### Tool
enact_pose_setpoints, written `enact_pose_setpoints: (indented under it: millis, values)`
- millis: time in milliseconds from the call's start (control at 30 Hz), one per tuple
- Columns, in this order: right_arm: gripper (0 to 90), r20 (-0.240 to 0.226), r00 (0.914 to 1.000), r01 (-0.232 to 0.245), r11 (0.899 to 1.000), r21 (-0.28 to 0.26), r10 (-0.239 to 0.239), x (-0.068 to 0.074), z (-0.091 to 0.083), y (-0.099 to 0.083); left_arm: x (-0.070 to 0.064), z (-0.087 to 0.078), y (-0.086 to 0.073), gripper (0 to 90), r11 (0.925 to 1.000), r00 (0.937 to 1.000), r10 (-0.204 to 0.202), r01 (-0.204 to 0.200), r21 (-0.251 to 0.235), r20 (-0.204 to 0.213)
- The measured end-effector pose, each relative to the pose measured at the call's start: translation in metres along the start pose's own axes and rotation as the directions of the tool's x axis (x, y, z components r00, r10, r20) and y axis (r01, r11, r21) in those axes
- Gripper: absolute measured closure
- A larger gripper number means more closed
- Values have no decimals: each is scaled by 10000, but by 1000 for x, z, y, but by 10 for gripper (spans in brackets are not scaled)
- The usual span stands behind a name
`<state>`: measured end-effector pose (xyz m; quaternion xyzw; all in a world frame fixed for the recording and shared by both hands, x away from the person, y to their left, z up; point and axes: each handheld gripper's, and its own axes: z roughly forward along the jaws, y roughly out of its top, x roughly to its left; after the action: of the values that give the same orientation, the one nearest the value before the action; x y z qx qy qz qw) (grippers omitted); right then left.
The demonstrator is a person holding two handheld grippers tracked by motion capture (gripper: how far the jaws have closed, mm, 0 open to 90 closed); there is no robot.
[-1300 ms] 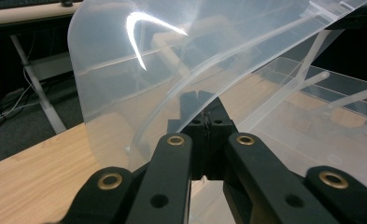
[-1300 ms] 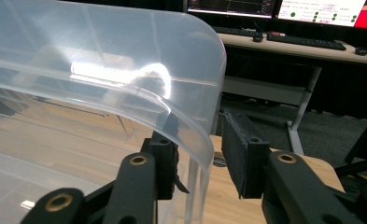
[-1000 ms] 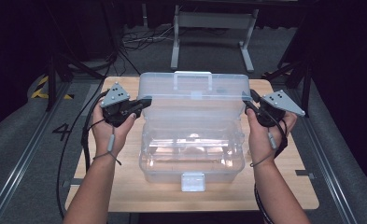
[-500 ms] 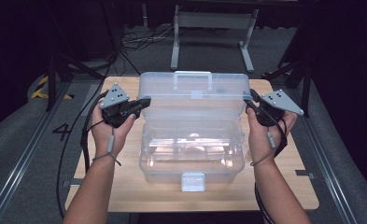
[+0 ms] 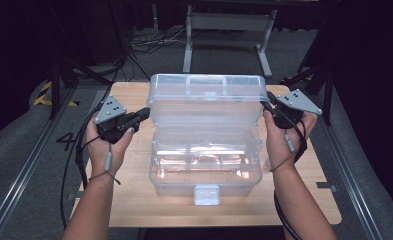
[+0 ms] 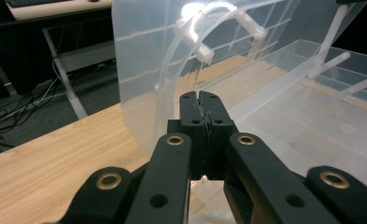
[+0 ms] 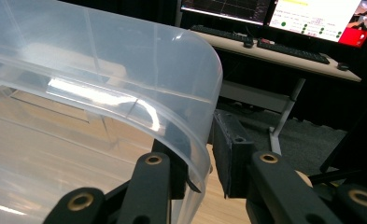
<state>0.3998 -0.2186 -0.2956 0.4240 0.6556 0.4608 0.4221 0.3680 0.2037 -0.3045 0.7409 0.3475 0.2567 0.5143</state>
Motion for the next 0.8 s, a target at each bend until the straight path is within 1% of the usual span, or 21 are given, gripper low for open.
enact_pose_setpoints:
  millis: [100, 200, 300, 400, 500, 567, 600, 667, 800]
  values:
    - [755, -55, 9999, -86, 10000, -12, 86, -1, 3, 1, 2, -3, -4, 894, 10000, 9999, -45, 45, 59, -119]
    - [754, -162, 9995, -273, 9996, 19, 273, -4, 7, 3, 2, -5, -7, 897, 9998, 9998, -25, 28, 173, -184]
    - [757, -168, 9993, -336, 9994, 28, 337, -5, 10, 4, 3, -7, -10, 896, 9996, 9996, -48, 56, 289, -289]
    - [761, -261, 9977, -618, 9981, 66, 620, -8, 14, 5, 5, -13, -12, 896, 9995, 9991, -136, 147, 262, -406]
    - [767, -285, 9972, -693, 9975, 161, 697, -10, 19, 7, 7, -19, -16, 897, 9992, 9979, -214, 233, 310, -607]
    - [769, -297, 9969, -722, 9972, 185, 727, -10, 21, 7, 8, -21, -17, 896, 9991, 9977, -253, 273, 319, -625]
    - [774, -286, 9962, -820, 9964, 224, 826, -11, 23, 8, 9, -24, -19, 896, 9989, 9969, -320, 344, 329, -724]
    - [776, -301, 9960, -840, 9963, 207, 846, -11, 25, 8, 10, -26, -20, 896, 9986, 9963, -369, 397, 345, -782]
    - [787, -318, 9944, -997, 9945, 309, 1007, -14, 31, 9, 12, -31, -23, 896, 9984, 9951, -380, 416, 371, -908]
